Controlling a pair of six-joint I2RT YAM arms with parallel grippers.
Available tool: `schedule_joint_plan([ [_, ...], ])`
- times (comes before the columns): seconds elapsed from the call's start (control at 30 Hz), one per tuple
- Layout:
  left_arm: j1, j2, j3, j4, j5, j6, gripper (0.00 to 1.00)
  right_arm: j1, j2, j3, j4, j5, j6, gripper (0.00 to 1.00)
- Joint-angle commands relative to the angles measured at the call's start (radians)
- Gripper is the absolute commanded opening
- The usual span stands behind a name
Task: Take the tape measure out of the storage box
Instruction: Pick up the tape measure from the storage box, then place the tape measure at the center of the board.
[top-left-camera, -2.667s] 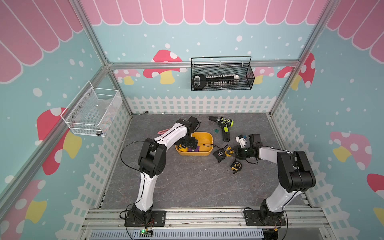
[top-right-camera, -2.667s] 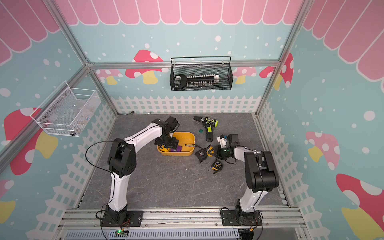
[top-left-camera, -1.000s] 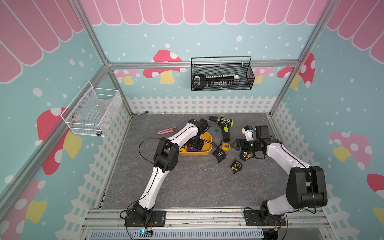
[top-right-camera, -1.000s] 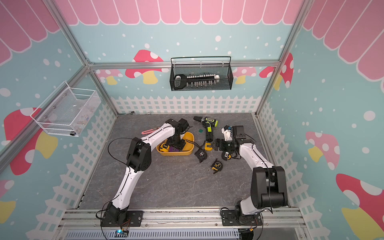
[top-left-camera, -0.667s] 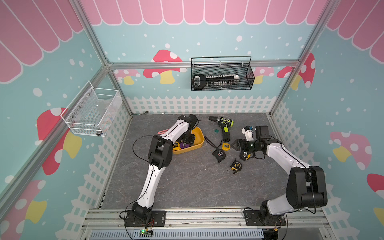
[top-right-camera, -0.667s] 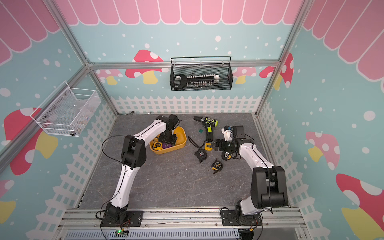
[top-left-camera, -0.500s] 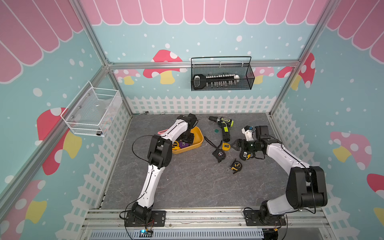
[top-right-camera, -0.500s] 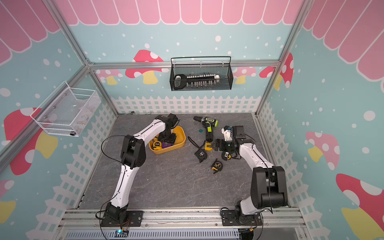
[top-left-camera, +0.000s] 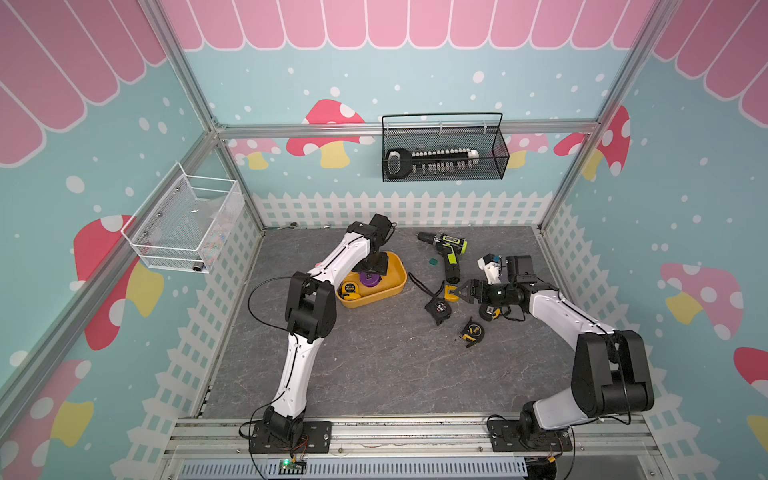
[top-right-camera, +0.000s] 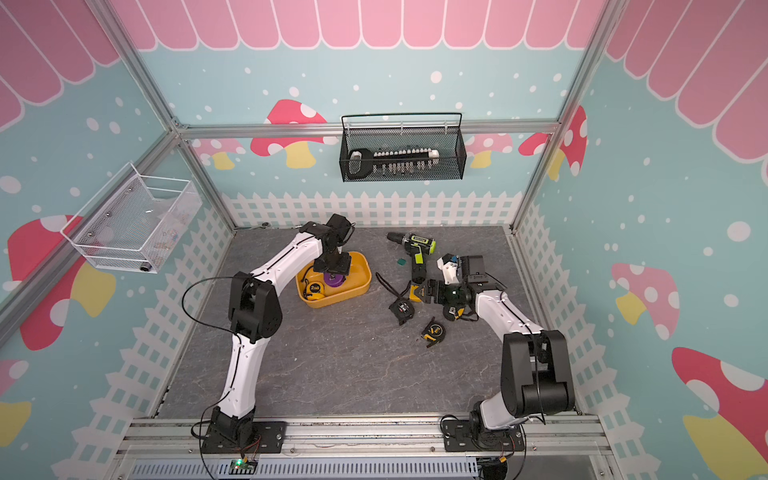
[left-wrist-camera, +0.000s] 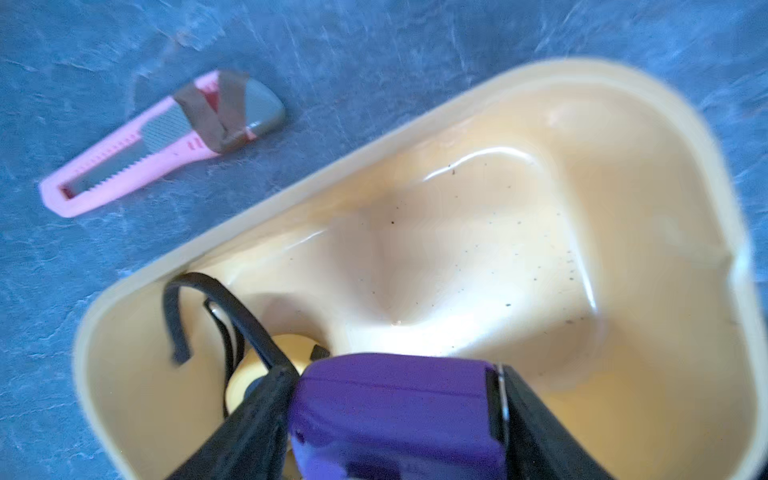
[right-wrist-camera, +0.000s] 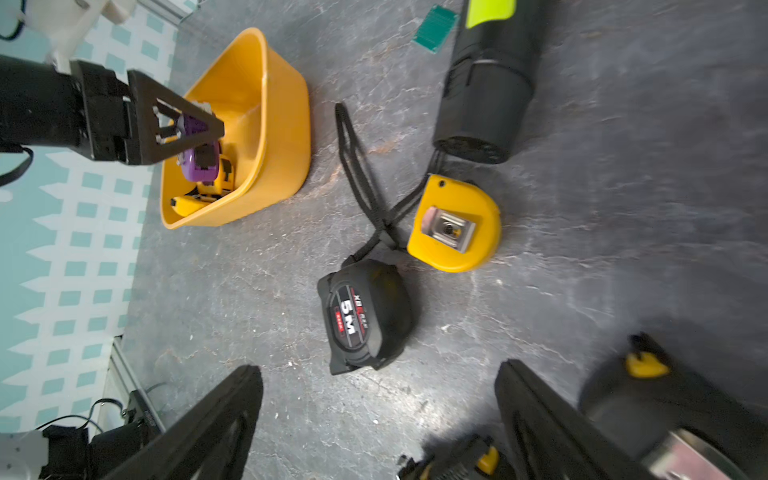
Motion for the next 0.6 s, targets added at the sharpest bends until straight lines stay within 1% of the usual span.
schedule_joint_plan([
  [0.0,0.014,-0.074,-0.008,0.030,0.035,-0.041,0.55,0.059,0.034,-0.008,0.075,-0.052,0.029,0.93],
  [0.07,0.014,-0.088,-0.013,0.031,0.054,-0.049,0.55,0.099,0.057,-0.001,0.102,-0.056,0.038,0.93],
  [0.13,0.019,-0.103,-0.022,0.031,0.098,-0.067,0.55,0.142,0.073,-0.002,0.160,-0.068,0.063,0.93],
  [0.23,0.030,-0.132,-0.052,0.044,0.175,-0.109,0.55,0.199,0.096,-0.029,0.365,-0.115,0.166,0.93],
  [0.3,0.036,-0.158,-0.093,0.067,0.241,-0.147,0.55,0.233,0.120,-0.065,0.566,-0.128,0.264,0.93],
  [0.33,0.036,-0.169,-0.112,0.078,0.275,-0.163,0.55,0.248,0.138,-0.070,0.641,-0.125,0.286,0.93],
  [0.43,0.038,-0.206,-0.179,0.123,0.376,-0.219,0.55,0.306,0.192,-0.062,0.756,-0.083,0.312,0.93],
  [0.57,0.037,-0.275,-0.300,0.224,0.474,-0.295,0.54,0.378,0.275,-0.043,0.939,-0.019,0.364,0.93],
])
